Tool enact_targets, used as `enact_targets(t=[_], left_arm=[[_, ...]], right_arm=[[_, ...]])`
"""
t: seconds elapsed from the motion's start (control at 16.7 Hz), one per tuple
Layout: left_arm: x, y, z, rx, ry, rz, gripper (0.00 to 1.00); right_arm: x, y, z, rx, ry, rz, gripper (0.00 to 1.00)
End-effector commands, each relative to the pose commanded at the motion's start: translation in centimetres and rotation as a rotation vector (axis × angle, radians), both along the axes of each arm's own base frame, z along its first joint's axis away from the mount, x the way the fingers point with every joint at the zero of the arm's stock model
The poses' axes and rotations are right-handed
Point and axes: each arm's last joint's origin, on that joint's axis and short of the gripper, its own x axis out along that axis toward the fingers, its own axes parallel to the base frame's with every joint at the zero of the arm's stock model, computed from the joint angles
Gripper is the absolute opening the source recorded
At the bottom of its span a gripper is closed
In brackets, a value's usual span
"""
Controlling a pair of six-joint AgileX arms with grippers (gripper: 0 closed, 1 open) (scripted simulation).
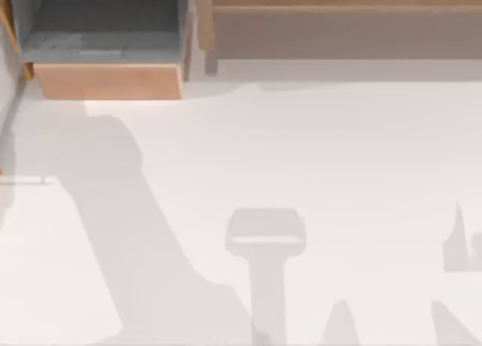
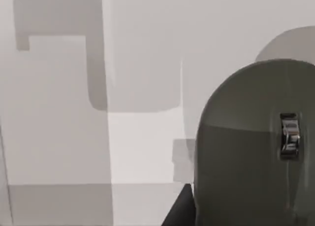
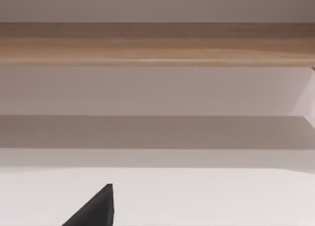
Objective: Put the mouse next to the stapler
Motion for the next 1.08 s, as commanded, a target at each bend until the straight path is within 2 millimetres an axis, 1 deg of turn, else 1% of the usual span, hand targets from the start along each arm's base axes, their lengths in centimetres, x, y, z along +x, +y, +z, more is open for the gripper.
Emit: enact_targets(t=[0.12, 0.3, 0.48, 0.6, 0.72, 0.84, 0.96, 1.08], left_arm=[[-0.8, -0.1, 2.2, 0.007, -0.045, -0.004, 0.00], [-2.4, -0.5, 6.2, 0.032, -0.141, -0.018, 0.00], [-4.7, -0.9, 9.7, 0.067, -0.232, -0.030, 0.00], [-6.6, -0.9, 11.3, 0.088, -0.272, -0.031, 0.00], [-8.6, -1.0, 12.2, 0.107, -0.294, -0.028, 0.00], [-10.7, -0.9, 12.3, 0.122, -0.297, -0.022, 0.00], [-12.7, -0.9, 11.8, 0.131, -0.286, -0.013, 0.00], [-14.6, -0.9, 10.6, 0.133, -0.259, -0.003, 0.00]], right_arm=[[0.0, 0.0, 0.0, 0.000, 0.000, 0.000, 1.00], [0.0, 0.0, 0.0, 0.000, 0.000, 0.000, 1.00], [0.0, 0.0, 0.0, 0.000, 0.000, 0.000, 1.00], [0.0, 0.0, 0.0, 0.000, 0.000, 0.000, 1.00], [0.0, 0.0, 0.0, 0.000, 0.000, 0.000, 1.00], [0.0, 0.0, 0.0, 0.000, 0.000, 0.000, 1.00], [0.0, 0.0, 0.0, 0.000, 0.000, 0.000, 1.00], [0.0, 0.0, 0.0, 0.000, 0.000, 0.000, 1.00]])
